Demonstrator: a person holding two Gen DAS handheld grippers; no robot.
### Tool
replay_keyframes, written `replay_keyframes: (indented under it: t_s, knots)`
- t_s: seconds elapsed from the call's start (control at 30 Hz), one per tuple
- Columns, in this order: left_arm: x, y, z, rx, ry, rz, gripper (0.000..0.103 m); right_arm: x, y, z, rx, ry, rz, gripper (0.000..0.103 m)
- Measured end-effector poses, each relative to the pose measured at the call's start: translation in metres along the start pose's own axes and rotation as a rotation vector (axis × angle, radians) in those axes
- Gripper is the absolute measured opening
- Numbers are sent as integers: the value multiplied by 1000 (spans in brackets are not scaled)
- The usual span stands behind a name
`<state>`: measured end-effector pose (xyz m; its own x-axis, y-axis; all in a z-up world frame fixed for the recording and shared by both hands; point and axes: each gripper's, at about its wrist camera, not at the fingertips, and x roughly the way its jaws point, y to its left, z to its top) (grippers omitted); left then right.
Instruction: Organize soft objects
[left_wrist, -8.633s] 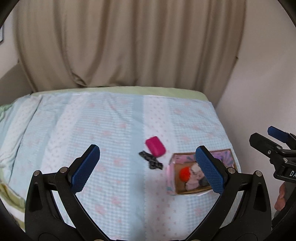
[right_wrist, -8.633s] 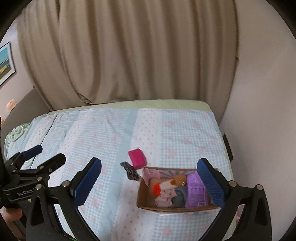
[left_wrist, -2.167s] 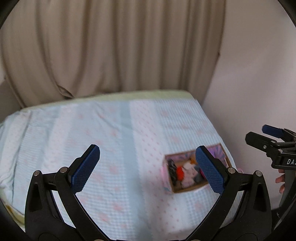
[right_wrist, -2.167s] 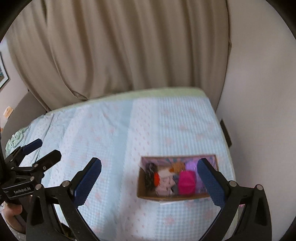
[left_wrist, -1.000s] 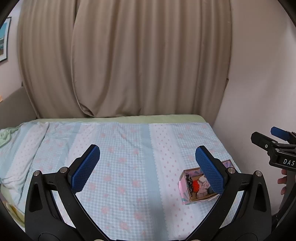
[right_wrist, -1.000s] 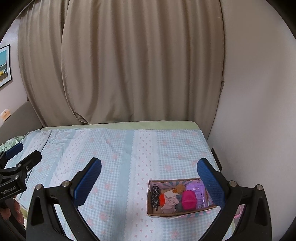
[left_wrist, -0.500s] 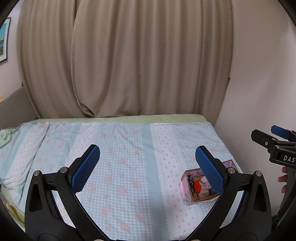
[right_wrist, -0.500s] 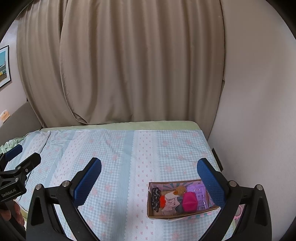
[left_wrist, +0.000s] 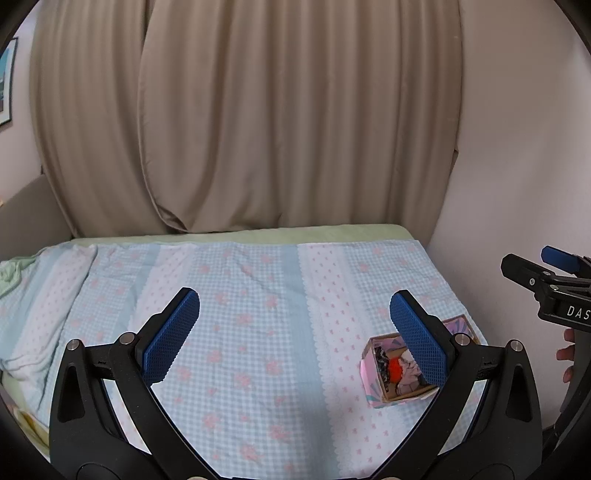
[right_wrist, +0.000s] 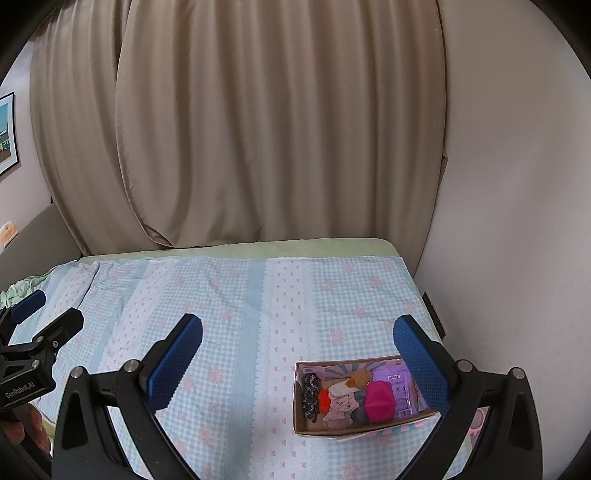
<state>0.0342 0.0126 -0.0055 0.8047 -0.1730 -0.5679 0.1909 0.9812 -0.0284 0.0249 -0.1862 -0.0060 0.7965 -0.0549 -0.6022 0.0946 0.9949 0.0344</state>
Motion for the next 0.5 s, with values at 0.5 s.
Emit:
replay_keyframes:
  t_s: [0.5]
  knots:
    - [1, 1, -5, -4, -1, 15, 103, 4, 5, -1, -3, -11, 0, 103]
